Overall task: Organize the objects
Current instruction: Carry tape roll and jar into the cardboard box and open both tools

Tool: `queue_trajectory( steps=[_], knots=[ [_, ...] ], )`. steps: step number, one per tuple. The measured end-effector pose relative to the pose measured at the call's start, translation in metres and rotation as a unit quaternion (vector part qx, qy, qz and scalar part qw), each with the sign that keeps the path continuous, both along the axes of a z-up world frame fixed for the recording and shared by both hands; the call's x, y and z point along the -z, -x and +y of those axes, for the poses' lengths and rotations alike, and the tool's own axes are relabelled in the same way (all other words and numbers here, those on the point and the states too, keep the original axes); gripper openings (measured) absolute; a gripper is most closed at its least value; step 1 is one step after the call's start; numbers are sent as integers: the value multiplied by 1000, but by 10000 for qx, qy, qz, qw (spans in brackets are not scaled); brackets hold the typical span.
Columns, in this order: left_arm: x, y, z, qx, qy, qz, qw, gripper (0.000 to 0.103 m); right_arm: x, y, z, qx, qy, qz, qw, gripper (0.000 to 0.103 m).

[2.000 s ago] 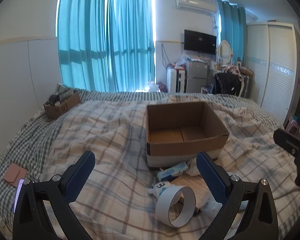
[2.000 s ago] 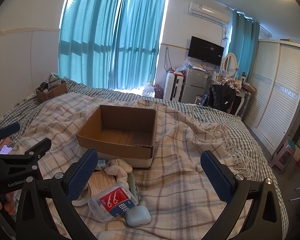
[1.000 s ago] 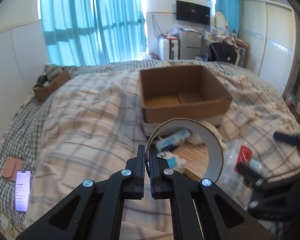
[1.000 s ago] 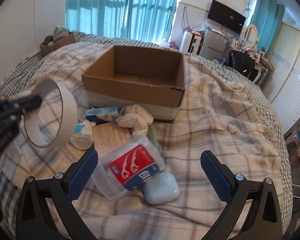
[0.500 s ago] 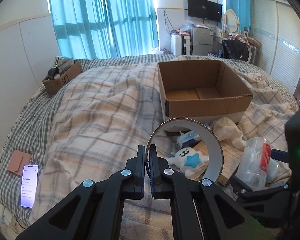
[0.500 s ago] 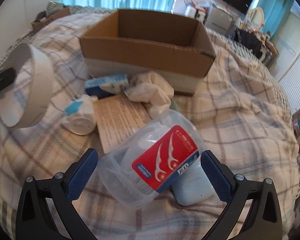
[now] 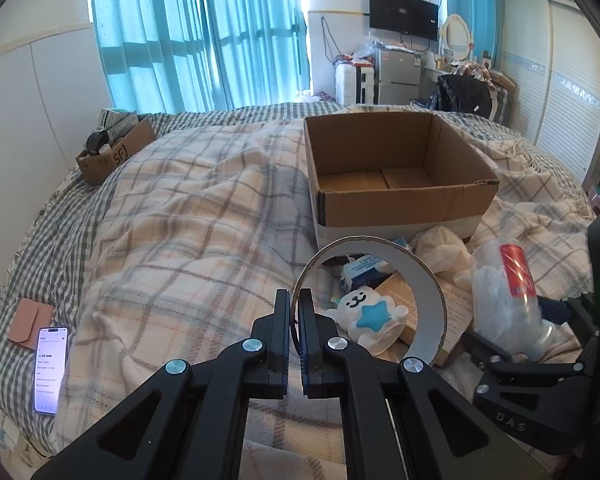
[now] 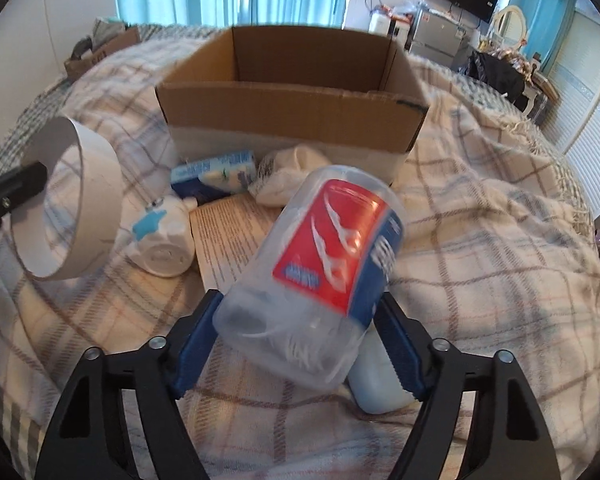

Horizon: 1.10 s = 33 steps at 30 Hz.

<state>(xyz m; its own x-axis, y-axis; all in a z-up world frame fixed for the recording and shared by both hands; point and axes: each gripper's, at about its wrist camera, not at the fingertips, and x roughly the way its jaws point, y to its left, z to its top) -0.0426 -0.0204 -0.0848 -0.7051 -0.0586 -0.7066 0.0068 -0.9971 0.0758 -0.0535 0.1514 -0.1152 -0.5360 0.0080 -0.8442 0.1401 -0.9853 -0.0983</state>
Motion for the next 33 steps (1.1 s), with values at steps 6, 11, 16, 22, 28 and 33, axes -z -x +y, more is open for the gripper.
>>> queue_trajectory(
  steps=[6,11,16,22,28,33],
  knots=[
    [-8,3,1,21,-81,73,9999,3,-36,-3,4,-86,-82,568,9983,70],
    [-23,16,1,53,-170,136,9997,3,-67,7,15,-99,121,805,9966,66],
    [-45,38,6,119,-213,231,9994,3,-103,25,25,-127,237,1042,9942,66],
    [-59,69,16,287,-194,290,9990,3,-127,48,33,-291,445,1167,9917,66],
    [-62,112,17,310,-317,207,9988,3,-140,80,39,-390,593,1293,9891,66],
    [-62,152,26,367,-166,160,9991,3,-152,119,30,-508,605,1360,9876,66]
  ],
)
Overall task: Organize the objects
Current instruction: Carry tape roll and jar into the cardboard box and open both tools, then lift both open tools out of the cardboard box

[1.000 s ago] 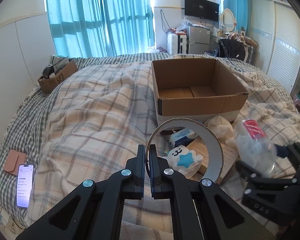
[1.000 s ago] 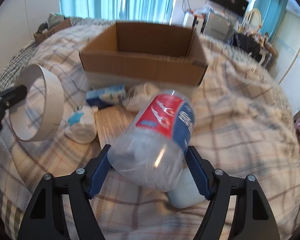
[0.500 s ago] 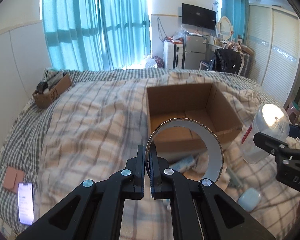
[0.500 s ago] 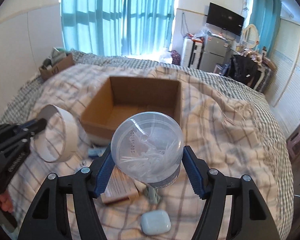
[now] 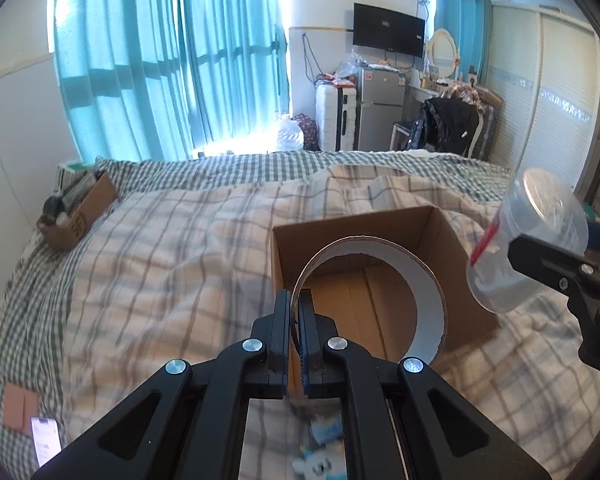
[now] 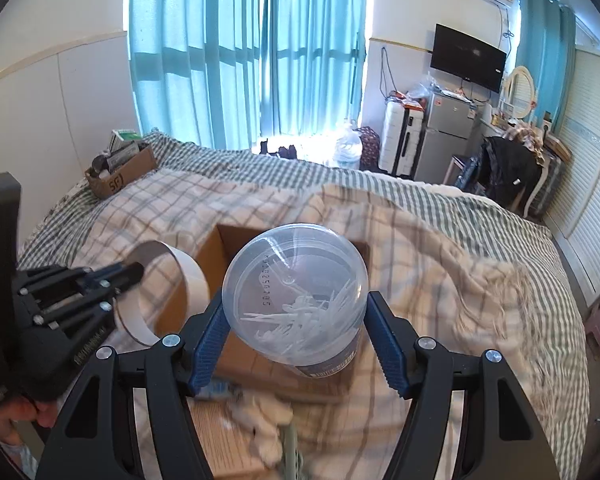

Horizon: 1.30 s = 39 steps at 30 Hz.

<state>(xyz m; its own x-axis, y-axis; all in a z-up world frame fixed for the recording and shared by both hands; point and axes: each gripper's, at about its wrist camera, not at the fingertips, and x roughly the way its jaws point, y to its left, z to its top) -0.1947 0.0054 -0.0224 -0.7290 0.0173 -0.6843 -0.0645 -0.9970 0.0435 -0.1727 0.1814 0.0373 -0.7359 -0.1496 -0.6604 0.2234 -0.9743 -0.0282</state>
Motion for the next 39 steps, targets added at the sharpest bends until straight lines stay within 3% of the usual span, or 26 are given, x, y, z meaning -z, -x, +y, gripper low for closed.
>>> queue_trajectory(
  steps=[10,17,20,22,24,30,32,34,38,39],
  knots=[
    [44,71,9,67,44,-434,9990,3,46,88,-6,-74,1,-369,9993,66],
    [70,93,19,211,-18,-678,9975,8,78,116,11,-15,177,-547,9983,66],
    [74,94,24,322,-20,-745,9967,23,77,114,18,17,316,-436,9985,66],
    [74,93,24,320,-66,-789,9963,53,73,113,22,46,444,-421,9981,66],
    [70,87,21,230,-115,-725,9970,69,66,109,24,79,489,-371,9981,66],
    [45,59,17,203,-118,-570,9981,71,38,80,29,151,402,-191,9989,69],
    [30,46,14,199,-201,-493,9984,75,25,65,34,209,369,-83,9991,70],
    [17,33,11,194,-269,-384,9987,85,11,49,37,266,375,6,9989,71],
    [-15,-1,8,191,-372,-52,9991,87,-24,10,40,389,264,308,9984,75],
    [-21,-8,7,186,-385,-5,9991,92,-31,1,40,408,241,360,9982,77]
  ],
)
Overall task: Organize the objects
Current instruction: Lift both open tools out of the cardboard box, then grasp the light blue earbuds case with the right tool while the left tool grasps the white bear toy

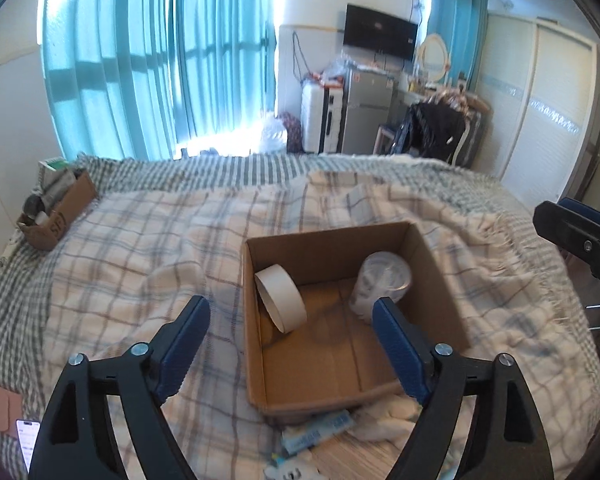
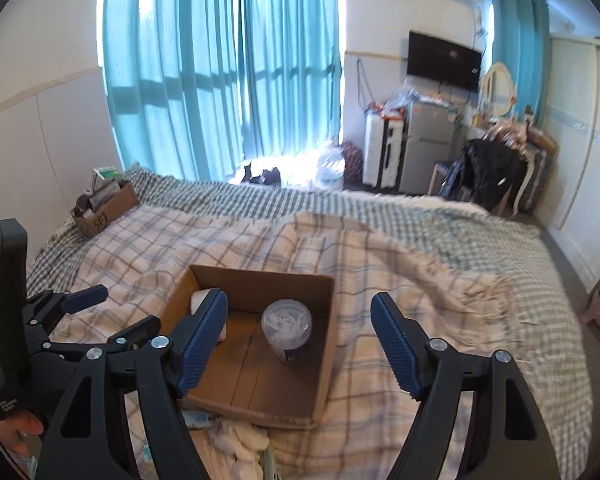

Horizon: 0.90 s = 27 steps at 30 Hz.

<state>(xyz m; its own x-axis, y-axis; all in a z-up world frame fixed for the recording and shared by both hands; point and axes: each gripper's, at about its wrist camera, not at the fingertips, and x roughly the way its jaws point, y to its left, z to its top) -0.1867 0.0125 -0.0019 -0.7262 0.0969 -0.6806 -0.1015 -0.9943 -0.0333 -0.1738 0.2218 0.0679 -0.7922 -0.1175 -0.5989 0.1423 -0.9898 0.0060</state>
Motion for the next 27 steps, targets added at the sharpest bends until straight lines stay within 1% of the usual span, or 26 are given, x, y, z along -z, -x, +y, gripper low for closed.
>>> queue_trajectory(
  steps=[1,2,6,8,9,10,12,14,16,19,22,25,27],
  knots=[
    [-6,-9,-1,-21,-8,65,10000,96,-7,-10,0,19,-26,51,10000,78],
    [-13,-21,-2,-40,-25,182,9998,96,-15,-21,-1,47,-72,111,9999,79],
    [-28,-51,-4,16,-143,354,9993,96,-36,-63,-7,145,-247,312,9991,83],
    [-31,-67,-8,30,-205,412,9989,96,-39,-81,-10,132,-261,357,9989,84],
    [-31,-75,-10,29,-229,457,9987,98,-39,-91,-12,127,-273,383,9988,85],
    [-31,-82,-12,30,-246,506,9984,103,-39,-98,-13,129,-274,408,9987,86],
    [-27,-96,-16,-21,-255,613,9978,103,-33,-112,-14,158,-270,442,9985,86],
    [-16,-109,-22,-53,-257,596,9979,103,-23,-120,-14,161,-254,402,9987,87],
    [-2,-116,-28,-147,-272,521,9982,103,-7,-122,-14,214,-307,240,9990,87],
    [19,-123,-34,-272,-238,393,9986,103,29,-123,-16,283,-483,-77,9984,87],
    [42,-124,-34,-299,-243,173,9991,103,65,-122,-12,358,-609,-364,9968,87],
    [64,-126,-26,-364,-38,54,9993,103,99,-123,-10,313,-671,-727,9946,87],
    [78,-126,-16,-287,103,-73,9995,103,120,-125,-8,220,-722,-964,9925,87]
  ],
)
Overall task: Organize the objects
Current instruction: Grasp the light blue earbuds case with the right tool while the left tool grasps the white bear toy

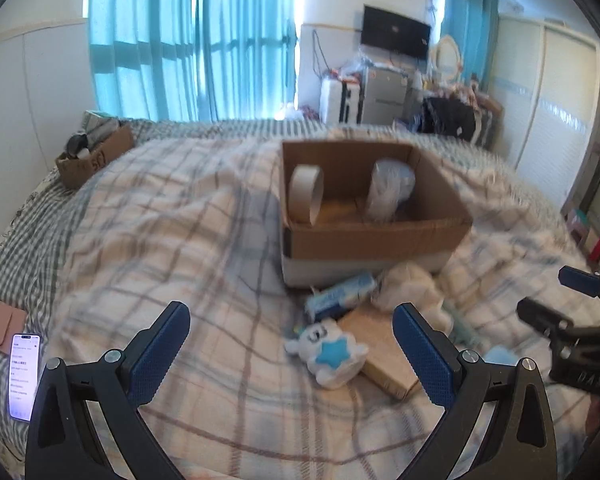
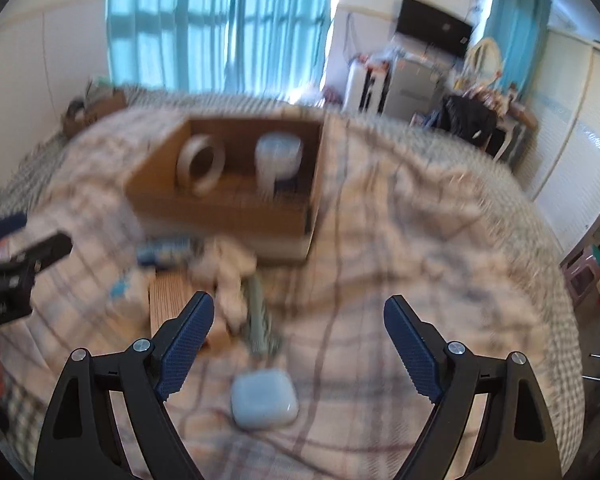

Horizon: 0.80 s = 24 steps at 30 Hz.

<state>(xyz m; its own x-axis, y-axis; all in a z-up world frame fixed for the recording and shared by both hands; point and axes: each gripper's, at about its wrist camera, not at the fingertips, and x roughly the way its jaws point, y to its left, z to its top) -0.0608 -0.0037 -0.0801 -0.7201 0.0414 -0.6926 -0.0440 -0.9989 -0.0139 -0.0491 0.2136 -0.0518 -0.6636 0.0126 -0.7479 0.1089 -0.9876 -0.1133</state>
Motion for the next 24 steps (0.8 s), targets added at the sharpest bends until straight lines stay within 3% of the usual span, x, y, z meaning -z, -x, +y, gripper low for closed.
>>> queue_trajectory(
  steps=[4,9,16,17,24],
  knots=[
    [17,0,14,117,174,-184,9996,103,36,-4,-1,-113,-118,-478,9987,79],
    [21,-2,19,147,225,-271,9993,103,56,-4,-7,-280,-223,-828,9959,66],
    [26,1,17,122,170,-410,9989,103,83,0,-23,-557,-463,-1402,9875,62],
    [27,2,16,112,149,-441,9989,103,83,0,-24,-561,-472,-1393,9875,51],
    [33,7,6,-37,-134,-677,9976,103,57,-3,-17,-493,-295,-670,9961,50]
  ],
)
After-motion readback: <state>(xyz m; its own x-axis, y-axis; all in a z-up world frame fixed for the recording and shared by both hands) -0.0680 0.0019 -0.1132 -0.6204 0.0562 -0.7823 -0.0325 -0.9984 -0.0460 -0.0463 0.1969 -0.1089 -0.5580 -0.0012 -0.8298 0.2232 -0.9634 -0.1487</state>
